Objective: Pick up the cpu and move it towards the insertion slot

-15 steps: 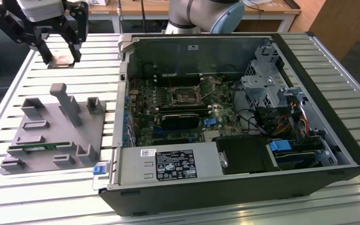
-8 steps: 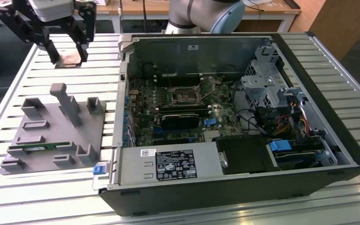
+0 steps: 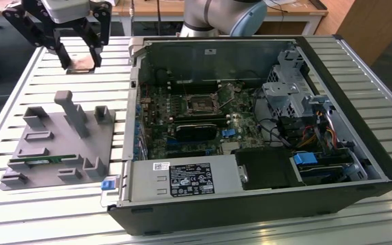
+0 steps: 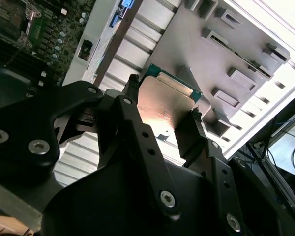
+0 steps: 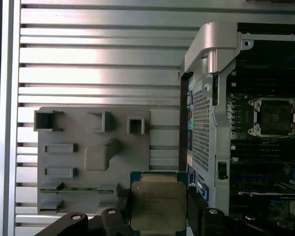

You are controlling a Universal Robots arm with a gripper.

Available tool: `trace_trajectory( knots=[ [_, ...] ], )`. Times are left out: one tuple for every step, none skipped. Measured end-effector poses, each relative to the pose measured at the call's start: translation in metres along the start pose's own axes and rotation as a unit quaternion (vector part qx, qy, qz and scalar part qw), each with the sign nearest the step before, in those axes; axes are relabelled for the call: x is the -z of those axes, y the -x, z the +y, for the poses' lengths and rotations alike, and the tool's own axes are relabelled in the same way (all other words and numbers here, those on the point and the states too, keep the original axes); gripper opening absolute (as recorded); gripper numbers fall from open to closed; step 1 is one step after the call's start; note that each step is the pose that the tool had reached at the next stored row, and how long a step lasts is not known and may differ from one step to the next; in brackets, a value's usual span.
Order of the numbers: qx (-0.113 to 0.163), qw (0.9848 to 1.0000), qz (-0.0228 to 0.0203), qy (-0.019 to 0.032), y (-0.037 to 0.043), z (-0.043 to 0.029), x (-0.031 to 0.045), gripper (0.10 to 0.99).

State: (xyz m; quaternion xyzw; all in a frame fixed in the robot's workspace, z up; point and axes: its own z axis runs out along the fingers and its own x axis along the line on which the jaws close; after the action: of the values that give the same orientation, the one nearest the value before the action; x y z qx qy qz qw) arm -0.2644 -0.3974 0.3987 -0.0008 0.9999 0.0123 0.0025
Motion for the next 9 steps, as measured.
trace_trajectory(
  knots=[
    [0.0, 1.0, 0.0, 0.0, 0.0011, 0.0001, 0.0, 0.545],
    [0.0, 1.0, 0.0, 0.0, 0.0023, 0.0002, 0.0, 0.545],
    [0.0, 1.0, 0.0, 0.0, 0.0035, 0.0003, 0.0, 0.545],
    [0.0, 1.0, 0.0, 0.0, 0.0048, 0.0004, -0.0001, 0.545],
    [0.0, 1.0, 0.0, 0.0, 0.0062, 0.0004, -0.0002, 0.545],
    [0.0, 1.0, 0.0, 0.0, 0.0077, 0.0005, -0.0002, 0.545],
    [0.0, 1.0, 0.0, 0.0, 0.0091, 0.0006, -0.0002, 0.545],
    [0.0, 1.0, 0.0, 0.0, 0.0106, 0.0007, -0.0002, 0.545],
    [0.0, 1.0, 0.0, 0.0, 0.0121, 0.0008, -0.0002, 0.545]
  ],
)
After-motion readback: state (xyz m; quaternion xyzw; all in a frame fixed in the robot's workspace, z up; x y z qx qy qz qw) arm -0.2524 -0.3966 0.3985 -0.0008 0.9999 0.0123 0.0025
